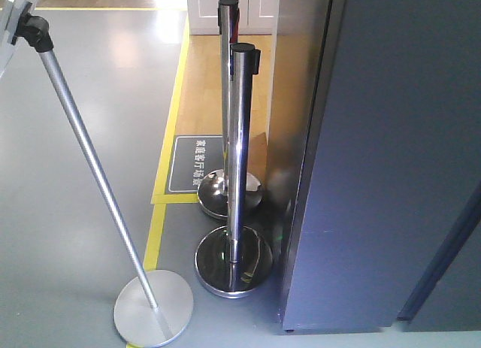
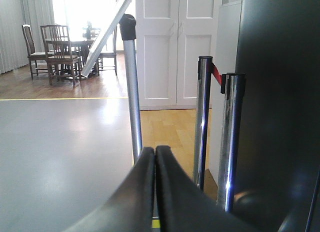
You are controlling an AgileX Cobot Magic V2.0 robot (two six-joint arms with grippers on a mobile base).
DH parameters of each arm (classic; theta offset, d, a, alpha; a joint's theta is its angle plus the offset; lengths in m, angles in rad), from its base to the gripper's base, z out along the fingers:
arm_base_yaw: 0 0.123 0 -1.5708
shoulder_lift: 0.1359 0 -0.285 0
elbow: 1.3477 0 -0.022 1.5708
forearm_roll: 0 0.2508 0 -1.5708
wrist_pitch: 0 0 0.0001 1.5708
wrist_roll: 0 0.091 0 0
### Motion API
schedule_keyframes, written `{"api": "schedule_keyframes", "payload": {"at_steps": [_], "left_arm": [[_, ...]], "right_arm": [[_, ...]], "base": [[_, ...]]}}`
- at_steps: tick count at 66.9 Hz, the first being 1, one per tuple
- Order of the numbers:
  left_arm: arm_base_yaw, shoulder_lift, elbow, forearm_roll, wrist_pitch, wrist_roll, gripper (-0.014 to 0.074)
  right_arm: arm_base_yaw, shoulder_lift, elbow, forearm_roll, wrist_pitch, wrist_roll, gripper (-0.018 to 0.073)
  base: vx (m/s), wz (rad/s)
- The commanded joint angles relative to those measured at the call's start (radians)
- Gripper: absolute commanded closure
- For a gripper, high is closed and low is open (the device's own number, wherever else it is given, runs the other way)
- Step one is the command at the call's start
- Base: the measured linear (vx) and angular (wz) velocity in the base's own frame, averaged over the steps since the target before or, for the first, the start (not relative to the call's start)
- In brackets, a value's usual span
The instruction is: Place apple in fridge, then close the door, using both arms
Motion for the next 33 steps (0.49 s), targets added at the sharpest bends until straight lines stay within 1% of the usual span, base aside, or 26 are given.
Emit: {"api": "schedule_keyframes", "payload": {"at_steps": [1, 33], "left_arm": [[-0.002, -0.015, -0.018, -0.009, -0.078, 0.000, 0.0603], [-0.002, -0.015, -0.018, -0.009, -0.078, 0.000, 0.0603]], "right_arm": [[-0.007, -0.014, -0.004, -0.007, -0.074, -0.005, 0.0562], [-0.007, -0.012, -0.004, -0.007, -0.074, -0.005, 0.0562]], "base": [[0.00, 0.00], [0.00, 0.00]]}}
